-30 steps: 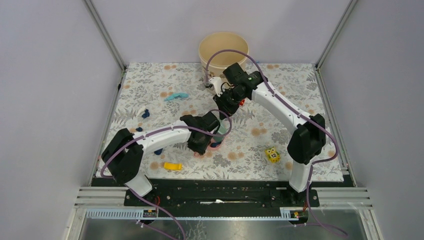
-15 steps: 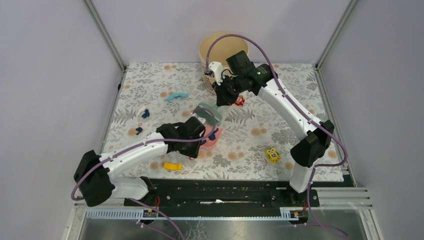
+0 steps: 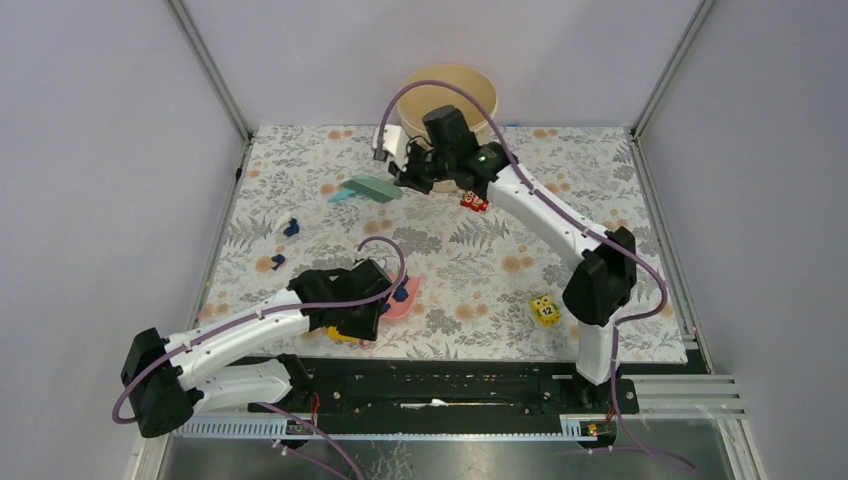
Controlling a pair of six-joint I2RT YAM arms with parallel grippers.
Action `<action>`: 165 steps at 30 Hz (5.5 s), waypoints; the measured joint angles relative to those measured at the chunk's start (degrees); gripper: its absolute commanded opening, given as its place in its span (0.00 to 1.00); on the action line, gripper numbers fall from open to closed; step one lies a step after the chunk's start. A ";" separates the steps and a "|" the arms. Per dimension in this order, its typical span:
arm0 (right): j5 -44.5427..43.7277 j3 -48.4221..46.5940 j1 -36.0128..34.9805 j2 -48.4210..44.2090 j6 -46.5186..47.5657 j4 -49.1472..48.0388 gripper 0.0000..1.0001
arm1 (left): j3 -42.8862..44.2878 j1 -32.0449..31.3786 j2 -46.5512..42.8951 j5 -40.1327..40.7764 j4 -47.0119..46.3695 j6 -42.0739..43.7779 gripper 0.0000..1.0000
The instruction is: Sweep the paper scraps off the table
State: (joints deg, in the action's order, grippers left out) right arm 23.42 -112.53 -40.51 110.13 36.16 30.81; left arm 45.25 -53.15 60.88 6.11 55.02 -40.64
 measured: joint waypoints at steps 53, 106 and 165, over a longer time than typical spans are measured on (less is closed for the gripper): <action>-16.98 23.52 -7.34 -16.17 6.62 -7.82 0.00 | 2.43 -4.09 -0.15 3.13 14.36 -5.20 0.00; -12.66 13.05 -6.88 -17.31 -6.84 21.03 0.00 | -1.42 6.69 9.97 -5.66 -11.45 7.02 0.00; -3.13 70.36 24.76 -54.69 -24.09 -8.85 0.00 | 86.73 17.29 57.72 -26.40 -5.53 15.19 0.00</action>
State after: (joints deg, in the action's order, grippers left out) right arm 20.29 -42.17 -15.75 55.44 12.08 21.96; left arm 131.98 -35.86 118.61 -20.29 49.50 -25.45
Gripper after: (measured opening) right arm 0.115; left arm 0.335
